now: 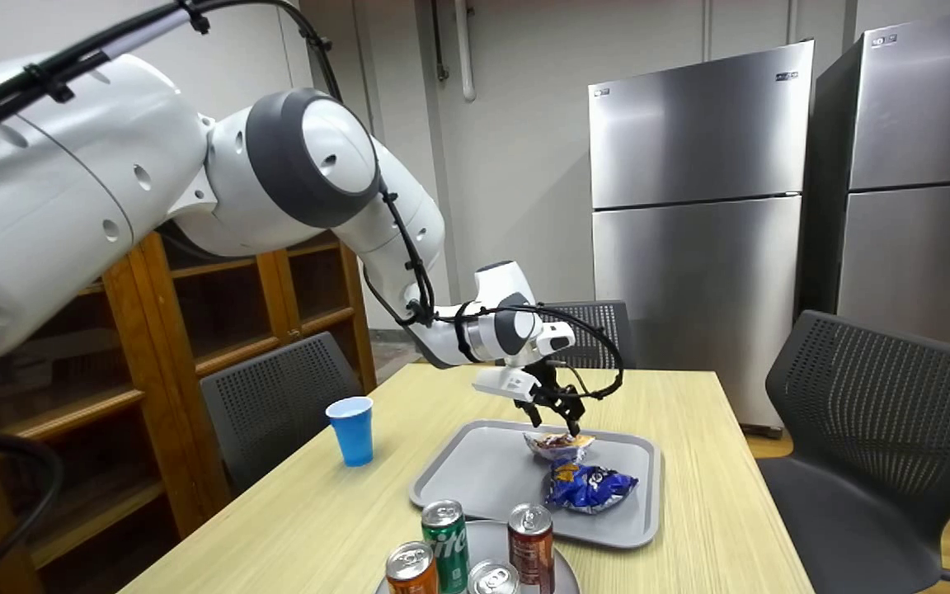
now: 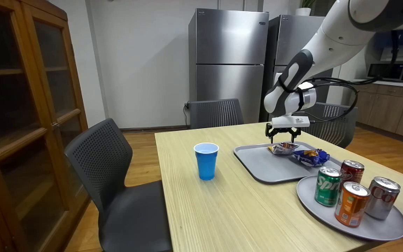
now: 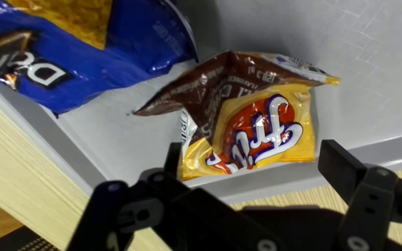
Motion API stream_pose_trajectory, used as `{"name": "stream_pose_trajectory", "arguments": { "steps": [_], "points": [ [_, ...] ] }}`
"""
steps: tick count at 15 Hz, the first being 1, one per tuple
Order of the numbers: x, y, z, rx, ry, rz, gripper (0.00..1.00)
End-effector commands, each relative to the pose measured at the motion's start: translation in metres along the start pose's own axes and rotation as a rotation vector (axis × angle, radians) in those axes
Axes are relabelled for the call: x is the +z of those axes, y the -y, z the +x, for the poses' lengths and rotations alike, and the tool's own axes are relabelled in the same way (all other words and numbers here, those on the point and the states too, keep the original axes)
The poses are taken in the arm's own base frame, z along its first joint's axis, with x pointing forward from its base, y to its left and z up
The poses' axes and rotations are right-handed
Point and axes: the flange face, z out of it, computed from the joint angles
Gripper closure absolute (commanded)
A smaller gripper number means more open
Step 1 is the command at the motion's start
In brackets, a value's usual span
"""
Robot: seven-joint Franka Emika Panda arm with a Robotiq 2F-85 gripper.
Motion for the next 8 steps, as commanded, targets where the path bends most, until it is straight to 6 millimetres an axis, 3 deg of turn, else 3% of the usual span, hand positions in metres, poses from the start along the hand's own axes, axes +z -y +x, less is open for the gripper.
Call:
{"name": "stream_pose_trajectory", "arguments": {
  "steps": [1, 4, 5, 8],
  "points": [
    [0.0069, -0.0030, 0.0088, 0.001, 0.025, -0.005, 0.00],
    [0.0101, -0.0048, 0.0109, 0.013, 0.032, -0.006, 0.00],
    [0.0109, -0.0055, 0.0114, 0.015, 0.033, -0.004, 0.25],
    [0.0107, -0.0064, 0.0130, 0.021, 0.033, -0.005, 0.41]
  ]
}}
